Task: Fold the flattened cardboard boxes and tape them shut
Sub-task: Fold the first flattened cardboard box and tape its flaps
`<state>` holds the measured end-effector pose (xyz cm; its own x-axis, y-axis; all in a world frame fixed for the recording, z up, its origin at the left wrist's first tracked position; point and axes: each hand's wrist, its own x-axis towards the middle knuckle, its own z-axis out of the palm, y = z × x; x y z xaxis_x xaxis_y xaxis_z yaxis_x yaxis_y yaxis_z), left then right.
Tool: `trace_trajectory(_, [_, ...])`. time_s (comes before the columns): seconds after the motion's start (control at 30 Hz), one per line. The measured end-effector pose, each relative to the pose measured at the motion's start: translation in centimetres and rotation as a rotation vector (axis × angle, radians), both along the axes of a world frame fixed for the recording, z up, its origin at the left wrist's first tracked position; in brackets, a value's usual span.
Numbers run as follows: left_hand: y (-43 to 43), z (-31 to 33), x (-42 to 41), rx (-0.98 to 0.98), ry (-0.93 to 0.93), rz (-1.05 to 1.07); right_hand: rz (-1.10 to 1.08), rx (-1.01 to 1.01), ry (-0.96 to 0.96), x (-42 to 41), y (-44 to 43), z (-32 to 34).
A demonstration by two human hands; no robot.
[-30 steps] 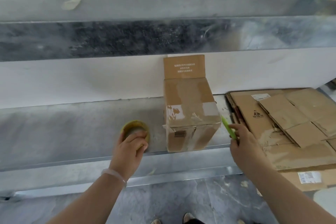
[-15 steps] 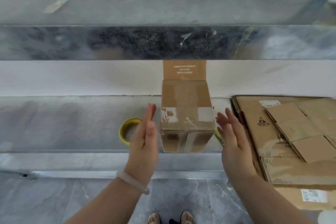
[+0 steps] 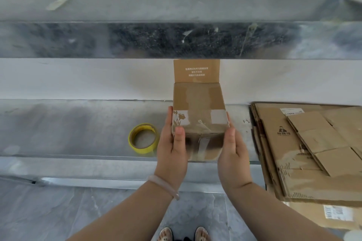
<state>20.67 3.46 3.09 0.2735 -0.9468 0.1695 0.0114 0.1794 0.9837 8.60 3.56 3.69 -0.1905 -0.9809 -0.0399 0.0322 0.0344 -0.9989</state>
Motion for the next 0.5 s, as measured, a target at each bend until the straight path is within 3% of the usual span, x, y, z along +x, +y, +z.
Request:
trace_trajectory(0.23, [-0.2,0.0,0.5,0.071,0.023,-0.013,0.035,0.071,0.011,-0.1,-0.6,0.9])
trace_trajectory(0.4, [-0.3,-1.1,1.5,0.004,-0.259,0.021,0.064,-0.028,0.133,0.1,-0.7,0.1])
trace_trajectory(0.5, [-0.6,-1.1,1.8,0.029,-0.201,-0.007,0.066,-0.037,0.109,0.0,-0.5,-0.3])
